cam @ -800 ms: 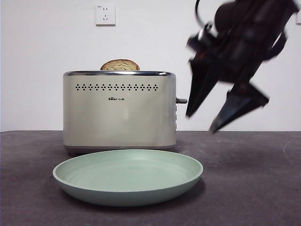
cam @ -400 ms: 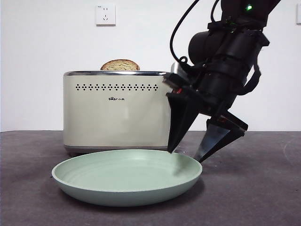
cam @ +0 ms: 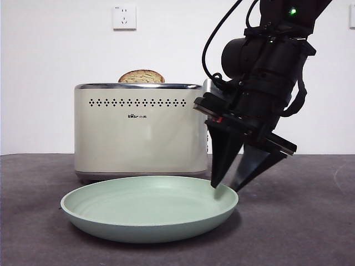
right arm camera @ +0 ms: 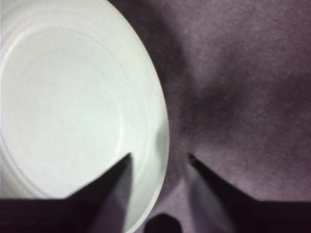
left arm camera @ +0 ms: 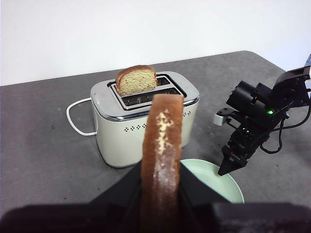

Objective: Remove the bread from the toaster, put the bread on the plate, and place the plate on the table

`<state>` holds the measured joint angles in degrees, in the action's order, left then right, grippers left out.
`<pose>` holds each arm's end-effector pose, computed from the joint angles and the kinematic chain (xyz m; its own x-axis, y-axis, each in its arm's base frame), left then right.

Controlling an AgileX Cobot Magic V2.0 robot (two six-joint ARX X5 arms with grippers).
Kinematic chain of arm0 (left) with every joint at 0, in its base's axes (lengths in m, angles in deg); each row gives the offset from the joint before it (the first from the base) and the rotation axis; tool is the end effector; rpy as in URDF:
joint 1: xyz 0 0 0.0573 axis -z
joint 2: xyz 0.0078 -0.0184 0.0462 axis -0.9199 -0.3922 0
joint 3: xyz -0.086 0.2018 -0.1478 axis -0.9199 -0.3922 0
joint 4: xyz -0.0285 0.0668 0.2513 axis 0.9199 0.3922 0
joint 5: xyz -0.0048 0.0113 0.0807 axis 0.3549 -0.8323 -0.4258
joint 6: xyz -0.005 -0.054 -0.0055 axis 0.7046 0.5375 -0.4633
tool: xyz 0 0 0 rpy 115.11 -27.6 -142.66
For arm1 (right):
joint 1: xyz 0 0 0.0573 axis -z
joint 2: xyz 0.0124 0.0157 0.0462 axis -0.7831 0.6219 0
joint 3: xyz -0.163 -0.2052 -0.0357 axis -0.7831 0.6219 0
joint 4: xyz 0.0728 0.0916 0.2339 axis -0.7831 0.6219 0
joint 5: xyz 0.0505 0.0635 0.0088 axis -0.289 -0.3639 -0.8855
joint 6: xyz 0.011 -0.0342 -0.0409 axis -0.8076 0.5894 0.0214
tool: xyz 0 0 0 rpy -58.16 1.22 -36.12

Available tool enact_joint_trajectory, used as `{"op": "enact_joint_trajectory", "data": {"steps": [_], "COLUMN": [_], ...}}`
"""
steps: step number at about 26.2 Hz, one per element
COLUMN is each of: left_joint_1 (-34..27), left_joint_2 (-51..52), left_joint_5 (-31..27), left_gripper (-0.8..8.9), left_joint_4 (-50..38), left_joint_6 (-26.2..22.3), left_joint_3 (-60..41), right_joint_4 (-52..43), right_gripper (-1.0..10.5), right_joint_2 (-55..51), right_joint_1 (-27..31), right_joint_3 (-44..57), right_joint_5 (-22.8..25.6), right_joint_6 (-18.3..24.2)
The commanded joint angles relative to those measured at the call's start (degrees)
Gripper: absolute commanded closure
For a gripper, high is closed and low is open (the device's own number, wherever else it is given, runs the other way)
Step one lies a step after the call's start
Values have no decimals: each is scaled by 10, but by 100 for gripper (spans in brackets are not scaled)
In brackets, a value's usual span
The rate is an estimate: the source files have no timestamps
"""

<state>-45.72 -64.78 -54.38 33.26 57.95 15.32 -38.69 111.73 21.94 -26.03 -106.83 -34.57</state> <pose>0.0266 -0.0130 0.4274 0.8536 -0.4210 -0.3067 0.4130 0.9059 -0.0941 0.3005 0.1821 0.1685 0.0518 0.4126 -0.9094 -0.4813 0.8082 0.3393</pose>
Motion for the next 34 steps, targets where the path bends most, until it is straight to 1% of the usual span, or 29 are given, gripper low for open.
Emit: {"op": "enact_joint_trajectory", "data": {"steps": [1,17,20,24,26,29,30,31,34], "left_joint_1": [2,2,2,2,2,2,2,2,2], "left_joint_2": [3,3,3,-11,-25,-54,-66,-75,-108], "left_joint_5": [-2,4,40,91,92,92,93,97,137], "left_gripper": [821,821,821,821,821,821,822,821,821], "left_joint_4": [-3,17,13,-19,-37,-52,-56,-59,-68], "left_joint_6": [4,5,5,4,4,4,4,4,4], "left_joint_3": [-3,-3,-3,-3,-3,-3,-3,-3,-3], "right_joint_4": [1,10,21,36,34,31,31,31,33], "right_gripper": [957,957,957,957,957,957,957,958,958], "right_joint_2": [5,6,6,1,-7,-26,-35,-43,-68], "right_joint_1": [-1,-2,-1,-1,-1,0,1,3,4], "right_joint_3": [6,6,6,5,5,5,5,5,5], "right_joint_5": [0,0,-1,-1,-8,-57,-65,-65,-61], "right_joint_6": [1,4,-2,-4,-5,-7,-6,-6,-7]}}
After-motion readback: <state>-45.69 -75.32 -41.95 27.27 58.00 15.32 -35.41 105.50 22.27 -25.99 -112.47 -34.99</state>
